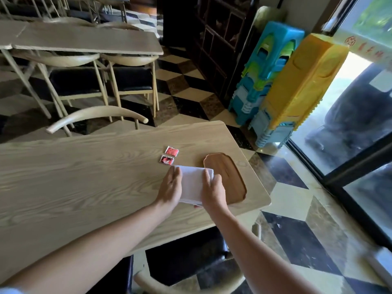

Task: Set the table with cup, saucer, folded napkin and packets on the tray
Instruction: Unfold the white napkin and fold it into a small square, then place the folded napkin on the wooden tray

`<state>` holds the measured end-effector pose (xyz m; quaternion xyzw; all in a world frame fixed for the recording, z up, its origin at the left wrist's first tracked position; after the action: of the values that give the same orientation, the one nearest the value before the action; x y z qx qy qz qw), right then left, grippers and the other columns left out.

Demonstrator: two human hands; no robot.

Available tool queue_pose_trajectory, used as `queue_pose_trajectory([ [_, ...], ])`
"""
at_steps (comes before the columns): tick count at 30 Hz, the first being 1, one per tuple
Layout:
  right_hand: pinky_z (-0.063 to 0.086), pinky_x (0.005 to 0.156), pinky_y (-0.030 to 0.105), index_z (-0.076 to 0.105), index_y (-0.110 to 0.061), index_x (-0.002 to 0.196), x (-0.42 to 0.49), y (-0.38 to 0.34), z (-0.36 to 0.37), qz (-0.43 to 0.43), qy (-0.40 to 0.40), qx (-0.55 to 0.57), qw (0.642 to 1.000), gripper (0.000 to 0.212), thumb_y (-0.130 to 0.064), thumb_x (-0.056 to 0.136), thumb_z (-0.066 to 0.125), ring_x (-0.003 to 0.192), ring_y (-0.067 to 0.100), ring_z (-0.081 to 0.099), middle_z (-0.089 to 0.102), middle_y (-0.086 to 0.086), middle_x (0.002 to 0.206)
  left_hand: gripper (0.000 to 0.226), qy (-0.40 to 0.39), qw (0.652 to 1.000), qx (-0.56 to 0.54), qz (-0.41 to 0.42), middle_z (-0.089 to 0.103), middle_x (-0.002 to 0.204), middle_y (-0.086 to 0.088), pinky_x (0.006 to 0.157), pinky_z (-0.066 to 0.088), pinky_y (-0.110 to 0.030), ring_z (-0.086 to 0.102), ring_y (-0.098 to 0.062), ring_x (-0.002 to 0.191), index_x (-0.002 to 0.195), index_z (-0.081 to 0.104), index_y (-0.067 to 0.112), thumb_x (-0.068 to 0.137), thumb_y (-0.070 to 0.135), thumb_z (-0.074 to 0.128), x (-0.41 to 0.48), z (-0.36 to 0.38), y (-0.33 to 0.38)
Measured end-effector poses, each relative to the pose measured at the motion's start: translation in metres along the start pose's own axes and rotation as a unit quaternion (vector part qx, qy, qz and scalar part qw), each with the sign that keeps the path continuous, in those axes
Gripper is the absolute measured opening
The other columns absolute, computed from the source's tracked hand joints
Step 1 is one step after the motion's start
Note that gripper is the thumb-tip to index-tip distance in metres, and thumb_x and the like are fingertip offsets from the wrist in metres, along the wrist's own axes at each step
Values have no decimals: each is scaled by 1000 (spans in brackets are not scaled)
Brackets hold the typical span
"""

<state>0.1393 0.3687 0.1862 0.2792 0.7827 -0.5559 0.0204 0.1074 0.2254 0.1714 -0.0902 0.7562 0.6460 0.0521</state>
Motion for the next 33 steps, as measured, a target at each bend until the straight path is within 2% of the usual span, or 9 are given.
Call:
queue_pose_trajectory([
  [4,56,48,51,35,-18,83,-2,-2,-4,-113,54,-67,990,40,-55,96,41,62,30,60,57,4,70,53,42,995,86,-23,69,91,-21,71,42,-38,64,-36,89,84,60,6,95,53,38,11,1,-2],
  [8,51,33,44,37,-23,81,11,-4,-11,-146,67,-82,984,38,-57,96,35,49,16,58,55,4,63,49,33,990,134,28,71,77,-16,49,47,-28,69,-33,77,78,63,9,96,50,41,14,9,0],
  [11,53,36,47,42,-25,82,24,-1,-21,-138,79,-81,984,36,-56,98,32,54,21,62,57,4,67,45,69,983,155,72,70,83,-25,64,54,-45,68,-39,78,87,64,2,98,39,42,17,21,11],
  [14,47,27,34,44,-25,77,44,1,-29,-115,72,-46,990,38,-55,98,34,51,17,61,55,5,70,44,113,977,157,84,69,84,-29,68,49,-46,66,-42,79,86,63,-6,99,31,42,26,40,16],
  [18,45,27,28,48,-18,76,88,20,-42,-72,47,-22,996,43,-51,99,34,55,17,61,56,5,73,44,158,968,188,45,69,88,-31,74,45,-47,65,-44,84,84,65,-9,99,28,45,48,75,5],
  [21,50,35,34,45,-18,74,135,42,-57,-79,24,-66,994,43,-50,101,32,56,15,60,57,5,69,40,198,955,211,63,71,75,-27,66,45,-39,68,-39,71,72,65,-6,96,24,52,64,111,-8],
  [25,33,31,8,40,-24,70,206,65,-81,-106,-23,-105,989,40,-48,101,33,54,-10,55,54,0,64,41,218,957,193,-15,72,77,-22,59,32,-24,67,-35,74,72,62,0,97,31,50,93,169,-38],
  [31,45,27,28,50,-18,91,298,98,-89,-55,-119,-132,983,42,-55,99,31,59,19,62,56,7,74,47,216,956,177,-92,54,60,7,43,35,-11,62,-24,60,85,62,12,98,49,35,140,234,-78],
  [33,43,27,23,50,-18,90,319,104,-85,-62,-137,-133,980,40,-54,99,33,55,11,62,57,8,75,52,224,951,182,-110,61,67,-5,38,39,-15,62,-26,54,98,66,9,97,51,35,155,241,-92],
])
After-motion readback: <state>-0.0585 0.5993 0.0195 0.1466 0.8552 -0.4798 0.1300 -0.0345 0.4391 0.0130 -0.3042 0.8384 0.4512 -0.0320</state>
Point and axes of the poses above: each hand's wrist, its own x-axis towards the middle knuckle, its own z-axis out of the palm, y = z × x, the point moved 5 cm from there along x, towards the middle knuckle
